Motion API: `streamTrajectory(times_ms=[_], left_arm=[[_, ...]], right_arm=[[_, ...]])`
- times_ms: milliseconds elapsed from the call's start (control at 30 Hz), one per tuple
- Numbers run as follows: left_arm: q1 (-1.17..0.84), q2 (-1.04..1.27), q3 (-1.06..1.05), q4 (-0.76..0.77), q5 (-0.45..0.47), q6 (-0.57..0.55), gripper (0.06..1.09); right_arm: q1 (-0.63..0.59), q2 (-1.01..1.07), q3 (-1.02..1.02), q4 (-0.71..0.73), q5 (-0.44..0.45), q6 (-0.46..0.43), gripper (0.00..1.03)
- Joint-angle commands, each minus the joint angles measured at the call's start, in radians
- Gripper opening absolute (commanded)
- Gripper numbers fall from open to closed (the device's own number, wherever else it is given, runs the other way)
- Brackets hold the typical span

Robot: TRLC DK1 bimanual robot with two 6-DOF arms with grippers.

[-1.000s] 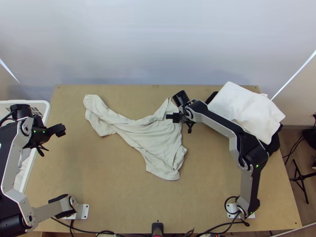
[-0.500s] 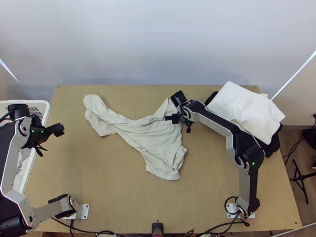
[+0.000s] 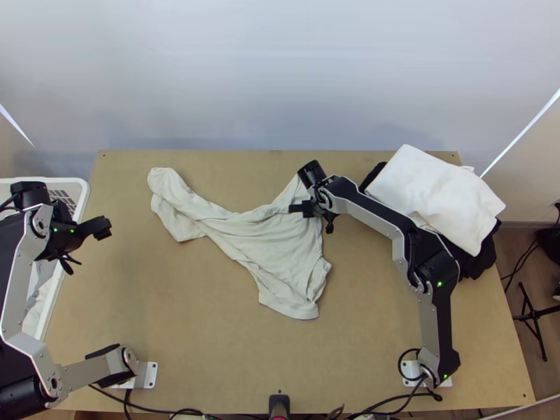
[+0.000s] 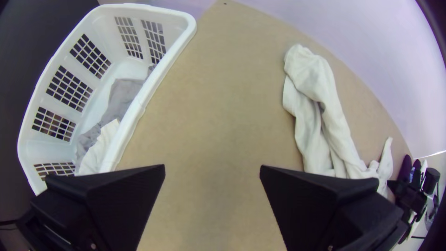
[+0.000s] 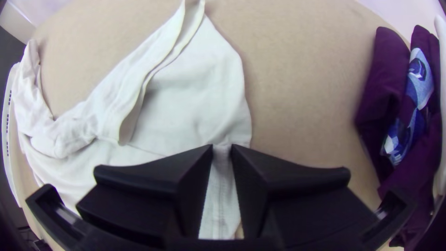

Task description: Fold the t-shirt

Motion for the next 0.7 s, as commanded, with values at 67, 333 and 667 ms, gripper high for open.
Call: streamTrajectory(times_ms=[67, 333, 667], left_arm=[[0.022, 0.014, 0.006, 0.001, 0.000, 0.016, 1.05], [0.001, 0.135, 0.144, -0.083, 0.014, 0.041, 1.05], [-0.128, 0.376, 0.393, -0.055, 0.137, 0.205, 1.05]], right_arm=[[-0.020, -0.004, -0.014, -0.001, 0.018, 0.000, 0.03], [-0.043, -0.162, -0.126, -0.012, 0.017, 0.036, 0.03], [-0.063, -0.207, -0.216, -0.089, 0.017, 0.092, 0.03]])
